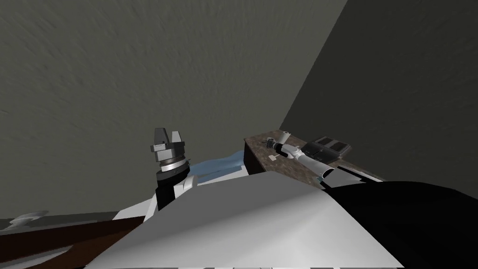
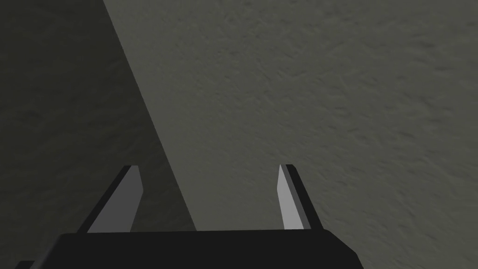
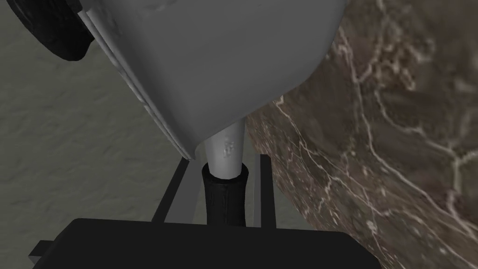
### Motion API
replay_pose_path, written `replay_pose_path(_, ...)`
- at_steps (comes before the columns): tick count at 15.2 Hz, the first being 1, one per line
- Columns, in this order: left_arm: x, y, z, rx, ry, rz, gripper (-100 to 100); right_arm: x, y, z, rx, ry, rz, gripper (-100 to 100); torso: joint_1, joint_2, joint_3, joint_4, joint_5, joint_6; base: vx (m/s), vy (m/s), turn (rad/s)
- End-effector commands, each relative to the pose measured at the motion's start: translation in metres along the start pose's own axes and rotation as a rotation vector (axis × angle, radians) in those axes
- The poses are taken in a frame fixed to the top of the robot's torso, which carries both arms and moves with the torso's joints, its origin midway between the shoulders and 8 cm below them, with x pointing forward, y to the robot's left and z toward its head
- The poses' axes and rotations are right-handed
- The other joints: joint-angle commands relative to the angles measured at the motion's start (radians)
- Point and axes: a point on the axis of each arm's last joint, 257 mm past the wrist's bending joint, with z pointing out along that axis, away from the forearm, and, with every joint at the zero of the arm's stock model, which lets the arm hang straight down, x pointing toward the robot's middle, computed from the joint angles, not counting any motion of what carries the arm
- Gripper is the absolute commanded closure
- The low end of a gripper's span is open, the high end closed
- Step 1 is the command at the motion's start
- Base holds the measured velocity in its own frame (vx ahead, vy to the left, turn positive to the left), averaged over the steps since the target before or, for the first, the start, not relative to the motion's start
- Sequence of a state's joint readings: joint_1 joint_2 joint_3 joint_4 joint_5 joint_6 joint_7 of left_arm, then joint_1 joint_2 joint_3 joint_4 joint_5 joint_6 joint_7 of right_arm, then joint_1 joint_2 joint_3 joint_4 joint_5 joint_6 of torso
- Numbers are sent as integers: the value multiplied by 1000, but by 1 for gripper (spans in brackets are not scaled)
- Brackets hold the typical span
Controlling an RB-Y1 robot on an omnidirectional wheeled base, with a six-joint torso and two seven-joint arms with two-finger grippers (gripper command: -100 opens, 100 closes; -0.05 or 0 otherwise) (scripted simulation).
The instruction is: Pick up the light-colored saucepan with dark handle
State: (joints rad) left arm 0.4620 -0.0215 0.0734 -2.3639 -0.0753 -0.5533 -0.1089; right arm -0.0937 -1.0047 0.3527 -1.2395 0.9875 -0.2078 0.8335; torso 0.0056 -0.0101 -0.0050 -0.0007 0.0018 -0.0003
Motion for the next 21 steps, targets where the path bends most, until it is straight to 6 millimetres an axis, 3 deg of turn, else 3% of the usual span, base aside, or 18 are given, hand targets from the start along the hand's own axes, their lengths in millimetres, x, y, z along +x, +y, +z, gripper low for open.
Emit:
replay_pose_path(1,0,0,0,0,0,0,0,6,4,2,-23,-5,-24,100,0,0,0,0,0,0,47,48,-160)
replay_pose_path(2,0,0,0,0,0,0,0,4,7,1,-32,-15,-27,100,-1,1,1,0,0,0,15,16,-51)
replay_pose_path(3,0,0,0,0,0,0,0,-7,-3,12,-20,-42,-21,100,-3,3,2,0,0,0,41,49,-167)
replay_pose_path(5,0,0,0,0,0,0,0,0,6,10,-49,-42,-45,100,-1,2,2,1,1,0,53,62,-210)
replay_pose_path(7,0,0,0,0,0,0,0,-13,-2,19,-44,-80,-44,100,-3,4,3,2,1,0,28,39,-141)
replay_pose_path(10,0,0,0,0,0,0,0,-8,6,17,-70,-87,-63,100,-1,4,3,1,1,1,39,49,-170)
replay_pose_path(11,0,0,0,0,0,0,0,-21,-4,26,-60,-123,-68,100,-3,5,3,1,0,0,35,52,-188)
replay_pose_path(13,0,0,0,0,0,0,0,-16,4,23,-82,-128,-81,100,-1,4,2,1,1,2,46,65,-231)
replay_pose_path(14,0,0,0,0,0,0,0,-30,-7,32,-64,-161,-78,100,-1,5,3,1,1,1,43,71,-288)
replay_pose_path(17,0,0,0,0,0,0,0,-26,1,29,-89,-173,-100,100,0,5,3,1,1,0,30,61,-145)
replay_pose_path(18,0,0,0,0,0,0,0,-39,-10,36,-73,-210,-108,100,-1,6,4,1,1,-1,20,47,-228)
replay_pose_path(20,0,0,0,0,0,0,0,-37,-4,34,-89,-221,-119,100,0,6,4,2,2,1,33,67,-211)
replay_pose_path(21,0,0,0,0,0,0,0,-50,-15,40,-70,-254,-124,100,1,6,4,2,2,0,35,69,-226)
